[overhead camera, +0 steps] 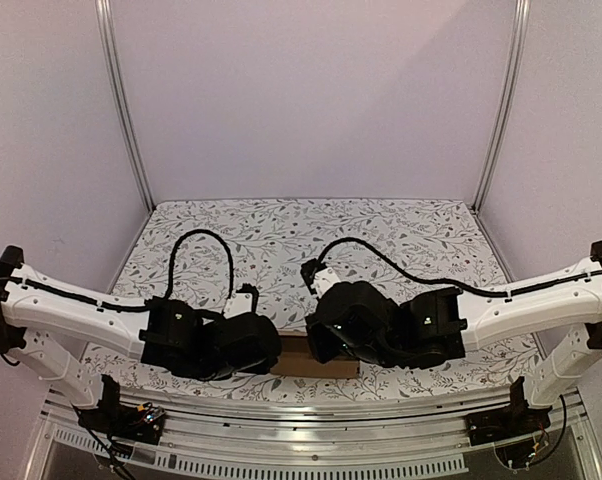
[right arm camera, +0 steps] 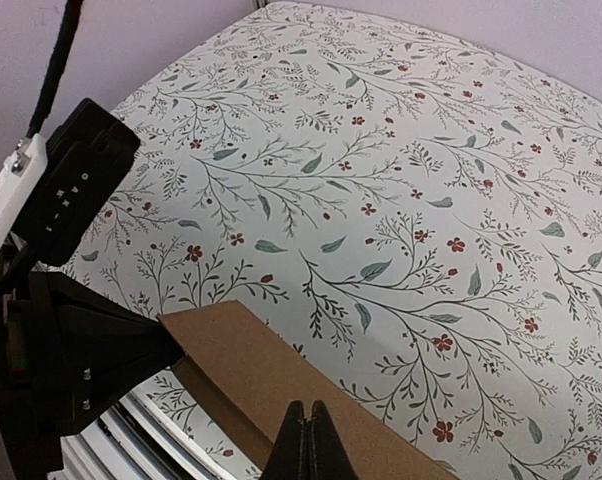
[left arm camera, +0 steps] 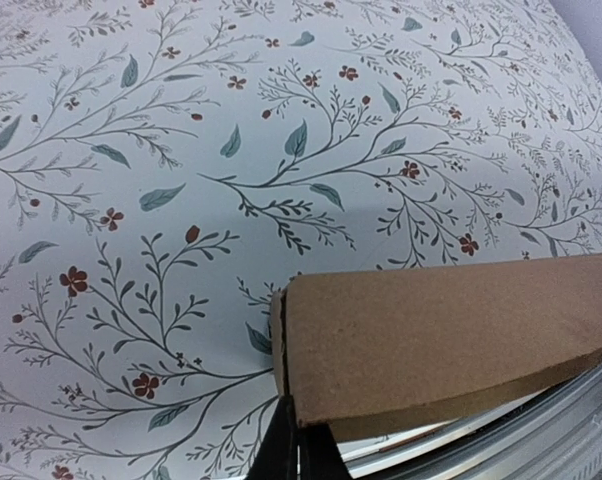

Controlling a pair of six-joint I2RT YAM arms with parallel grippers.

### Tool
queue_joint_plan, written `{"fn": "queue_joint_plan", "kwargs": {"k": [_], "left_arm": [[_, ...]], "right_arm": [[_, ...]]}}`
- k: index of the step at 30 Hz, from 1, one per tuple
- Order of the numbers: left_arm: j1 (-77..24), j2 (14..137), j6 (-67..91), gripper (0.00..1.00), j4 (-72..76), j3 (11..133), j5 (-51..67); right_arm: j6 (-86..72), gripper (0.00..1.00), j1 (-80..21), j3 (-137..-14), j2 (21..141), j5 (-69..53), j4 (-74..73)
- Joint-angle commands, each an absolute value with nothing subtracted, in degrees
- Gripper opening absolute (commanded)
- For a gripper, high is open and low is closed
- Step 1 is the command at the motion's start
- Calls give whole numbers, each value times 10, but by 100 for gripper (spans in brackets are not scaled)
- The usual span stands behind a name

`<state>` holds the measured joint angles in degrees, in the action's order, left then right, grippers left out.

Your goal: Fold the paper box

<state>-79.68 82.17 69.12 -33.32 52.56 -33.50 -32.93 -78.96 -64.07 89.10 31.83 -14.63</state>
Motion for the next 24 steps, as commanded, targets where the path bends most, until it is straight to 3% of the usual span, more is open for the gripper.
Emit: {"fn": "queue_joint_plan", "kwargs": {"k": [1, 13, 24], "left_arm": [[-808, 838, 704, 0, -345, 540, -341], [-809, 867, 705, 0, -349, 551, -327], [-809, 852, 699, 24, -350, 541, -306]], "right_arm": [[-332, 0, -785, -645, 929, 306, -106], [-365, 0, -786, -607, 980, 309, -65], [-384, 0, -798, -579, 1002, 338, -52]]}}
